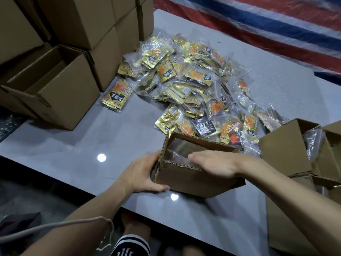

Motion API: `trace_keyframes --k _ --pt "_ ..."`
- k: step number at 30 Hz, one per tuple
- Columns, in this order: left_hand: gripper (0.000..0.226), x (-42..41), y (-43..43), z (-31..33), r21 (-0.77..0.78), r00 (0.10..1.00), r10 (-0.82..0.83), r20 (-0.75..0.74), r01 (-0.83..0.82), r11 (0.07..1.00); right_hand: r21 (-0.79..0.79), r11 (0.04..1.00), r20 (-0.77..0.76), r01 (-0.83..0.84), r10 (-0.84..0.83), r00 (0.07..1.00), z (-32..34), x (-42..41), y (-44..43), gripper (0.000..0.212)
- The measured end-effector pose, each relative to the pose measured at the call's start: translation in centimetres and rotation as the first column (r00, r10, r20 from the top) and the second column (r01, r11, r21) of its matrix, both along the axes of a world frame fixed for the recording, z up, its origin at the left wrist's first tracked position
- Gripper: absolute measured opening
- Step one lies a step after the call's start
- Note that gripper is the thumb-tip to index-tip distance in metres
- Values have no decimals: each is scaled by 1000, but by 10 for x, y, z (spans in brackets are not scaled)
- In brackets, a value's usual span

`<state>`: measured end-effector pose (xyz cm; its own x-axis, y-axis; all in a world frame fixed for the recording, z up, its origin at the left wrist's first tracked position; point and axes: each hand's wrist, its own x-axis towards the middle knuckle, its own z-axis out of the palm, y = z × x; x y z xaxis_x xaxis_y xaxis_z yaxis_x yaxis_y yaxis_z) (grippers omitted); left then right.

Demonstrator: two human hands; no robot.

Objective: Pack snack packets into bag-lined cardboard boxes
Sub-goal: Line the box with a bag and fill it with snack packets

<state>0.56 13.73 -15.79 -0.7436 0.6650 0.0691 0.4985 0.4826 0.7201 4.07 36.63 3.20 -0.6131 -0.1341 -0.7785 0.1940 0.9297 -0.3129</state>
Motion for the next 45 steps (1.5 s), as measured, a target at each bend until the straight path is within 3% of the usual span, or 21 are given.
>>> trace_keyframes --k 2,8,11,22,28,30,33,42,45 --pt "88 0 0 1 12 1000 0 6 0 1000 -71 997 -36 8 -10 999 0 -4 -6 47" --pt "90 0 -1 3 30 1000 1 31 -2 1000 -9 1000 -35 18 -19 999 -8 -8 -5 60" --pt "87 0 0 3 17 1000 -5 22 5 1000 12 999 -67 -44 45 997 -13 -2 -2 54" --pt "93 0 0 0 14 1000 21 3 -21 1000 -80 997 -85 -2 -5 996 -9 0 -2 47" --pt "81 0 0 1 0 999 34 8 -34 999 -101 995 -111 24 -36 993 -10 1 4 42" --pt "80 0 0 3 -4 999 38 11 -37 999 -79 997 -120 7 -16 993 -7 2 2 51" --pt "80 1 0 6 10 999 38 28 -38 999 -65 998 -78 -24 19 997 -4 4 3 60" --pt "81 2 0 13 43 998 36 45 -38 998 -16 996 45 90 -89 995 -6 -8 -9 69" --pt "82 3 0 15 42 999 35 28 -36 998 -42 999 -111 8 -12 994 -2 4 -4 57"
